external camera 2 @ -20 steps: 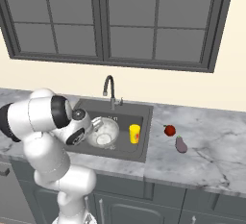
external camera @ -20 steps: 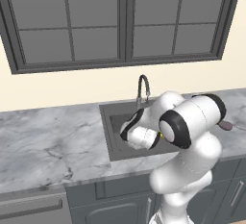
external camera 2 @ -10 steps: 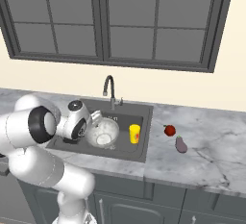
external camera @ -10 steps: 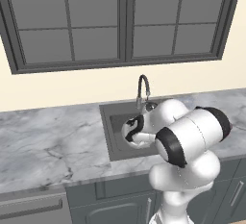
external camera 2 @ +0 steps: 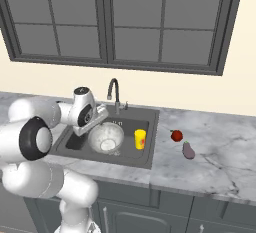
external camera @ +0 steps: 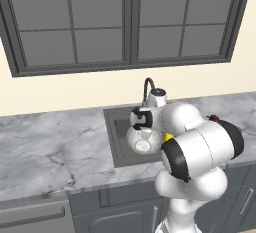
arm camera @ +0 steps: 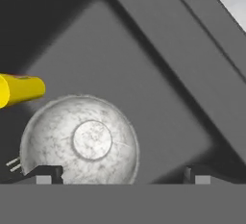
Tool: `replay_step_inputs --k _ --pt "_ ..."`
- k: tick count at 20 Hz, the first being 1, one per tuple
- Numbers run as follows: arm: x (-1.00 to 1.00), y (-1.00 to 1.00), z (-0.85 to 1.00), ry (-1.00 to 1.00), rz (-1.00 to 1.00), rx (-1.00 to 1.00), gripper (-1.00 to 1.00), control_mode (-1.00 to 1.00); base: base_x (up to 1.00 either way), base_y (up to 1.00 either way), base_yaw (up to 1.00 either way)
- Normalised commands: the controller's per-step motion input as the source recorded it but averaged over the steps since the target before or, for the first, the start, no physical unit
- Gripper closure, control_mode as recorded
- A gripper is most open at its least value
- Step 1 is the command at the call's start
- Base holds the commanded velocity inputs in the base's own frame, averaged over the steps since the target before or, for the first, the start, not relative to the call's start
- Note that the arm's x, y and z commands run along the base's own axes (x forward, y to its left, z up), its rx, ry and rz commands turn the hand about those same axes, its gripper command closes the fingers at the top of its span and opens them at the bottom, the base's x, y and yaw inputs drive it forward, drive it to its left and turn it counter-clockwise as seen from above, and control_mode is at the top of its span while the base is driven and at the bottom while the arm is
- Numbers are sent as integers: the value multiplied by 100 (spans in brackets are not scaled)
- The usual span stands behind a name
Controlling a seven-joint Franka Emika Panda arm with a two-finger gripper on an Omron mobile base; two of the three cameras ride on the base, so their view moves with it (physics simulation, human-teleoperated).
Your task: Remove the eggplant and bell pepper from the sink. Then move the bowl and cup from the counter to the sink for washing.
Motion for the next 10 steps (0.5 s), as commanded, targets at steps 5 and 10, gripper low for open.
replay_step_inputs --k 5,10 --pt "-15 0 23 9 0 0 -100 -100 0 0 0" --pt "-28 1 13 0 -1 0 -100 -100 0 0 0"
